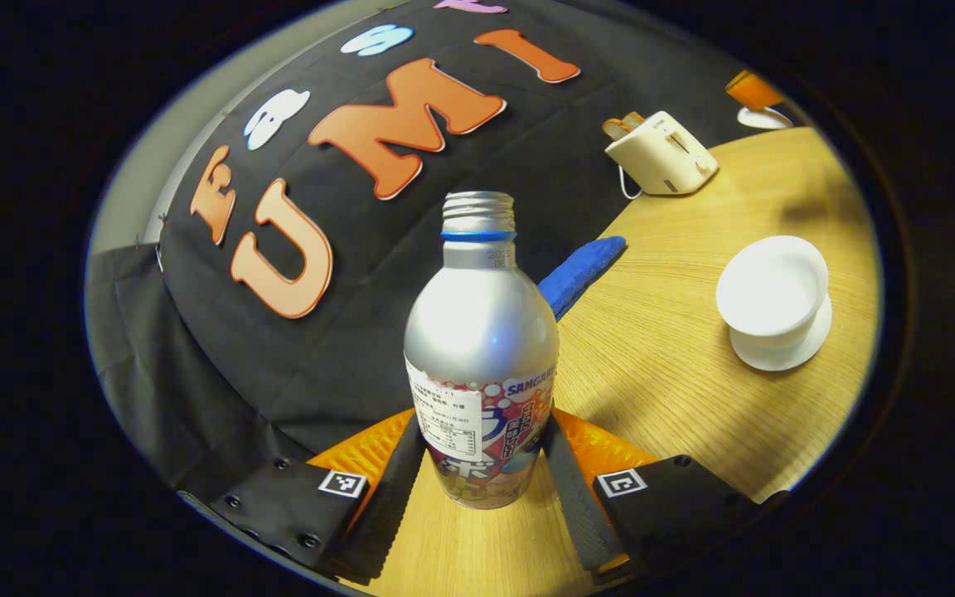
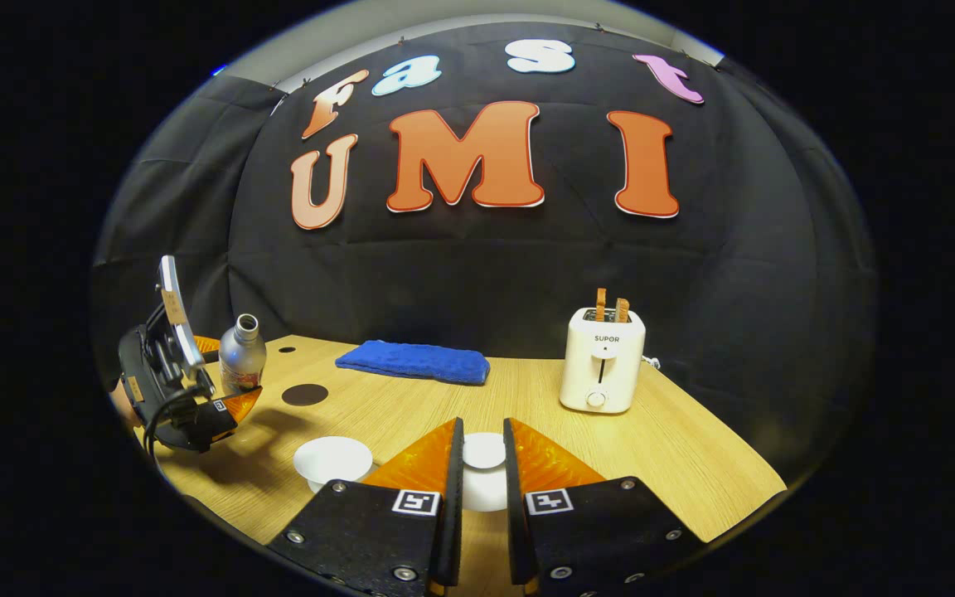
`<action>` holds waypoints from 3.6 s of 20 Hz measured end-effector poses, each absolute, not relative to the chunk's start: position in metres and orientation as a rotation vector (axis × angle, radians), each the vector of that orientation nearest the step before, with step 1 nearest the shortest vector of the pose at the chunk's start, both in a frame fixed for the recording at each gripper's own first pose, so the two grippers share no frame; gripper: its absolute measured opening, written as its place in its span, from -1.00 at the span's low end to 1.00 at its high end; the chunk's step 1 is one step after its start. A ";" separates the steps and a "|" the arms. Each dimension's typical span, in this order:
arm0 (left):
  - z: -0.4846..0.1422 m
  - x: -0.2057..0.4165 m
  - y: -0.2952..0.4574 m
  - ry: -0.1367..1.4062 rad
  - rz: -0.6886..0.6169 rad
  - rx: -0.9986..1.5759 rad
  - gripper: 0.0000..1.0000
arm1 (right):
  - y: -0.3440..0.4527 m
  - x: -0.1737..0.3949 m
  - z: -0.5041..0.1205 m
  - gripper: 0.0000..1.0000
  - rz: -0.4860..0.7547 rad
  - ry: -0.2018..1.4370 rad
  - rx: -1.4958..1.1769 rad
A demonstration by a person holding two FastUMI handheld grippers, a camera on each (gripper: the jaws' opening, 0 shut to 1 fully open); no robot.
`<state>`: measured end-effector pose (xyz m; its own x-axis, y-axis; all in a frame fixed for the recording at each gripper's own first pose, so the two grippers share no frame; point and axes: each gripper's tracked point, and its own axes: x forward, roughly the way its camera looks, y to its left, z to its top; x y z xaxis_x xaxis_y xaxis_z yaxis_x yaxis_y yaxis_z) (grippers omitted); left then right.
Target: Open the teacup lid with one hand, grasp the water bottle and pour water into the teacup with the other hand; after pouring, place the water bottle on the coaster and then close the teacup lid.
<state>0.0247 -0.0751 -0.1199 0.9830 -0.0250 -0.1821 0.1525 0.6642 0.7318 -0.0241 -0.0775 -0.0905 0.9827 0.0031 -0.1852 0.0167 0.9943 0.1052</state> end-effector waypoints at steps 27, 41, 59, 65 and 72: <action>-0.091 0.021 -0.112 -0.033 -0.147 1.599 0.71 | -0.118 -0.063 -0.087 -0.53 -0.067 0.140 0.150; -0.069 0.029 -0.119 -0.111 -0.171 1.865 0.71 | -0.122 -0.070 -0.085 -0.53 -0.051 0.139 0.124; -0.031 0.035 -0.136 -0.222 -0.148 1.962 0.71 | -0.122 -0.072 -0.081 -0.53 -0.073 0.149 0.084; -0.033 0.034 -0.140 -0.240 -0.159 2.013 0.71 | -0.114 -0.072 -0.082 -0.53 -0.066 0.156 0.070; -0.050 0.038 -0.140 -0.219 -0.178 2.079 0.71 | -0.105 -0.070 -0.083 -0.53 -0.062 0.167 0.050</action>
<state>0.0380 -0.1398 -0.0502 0.9729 -0.2285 -0.0362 -0.0820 -0.4870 0.8695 -0.0697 -0.1053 -0.0831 0.9841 -0.0579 -0.1680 0.0663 0.9968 0.0448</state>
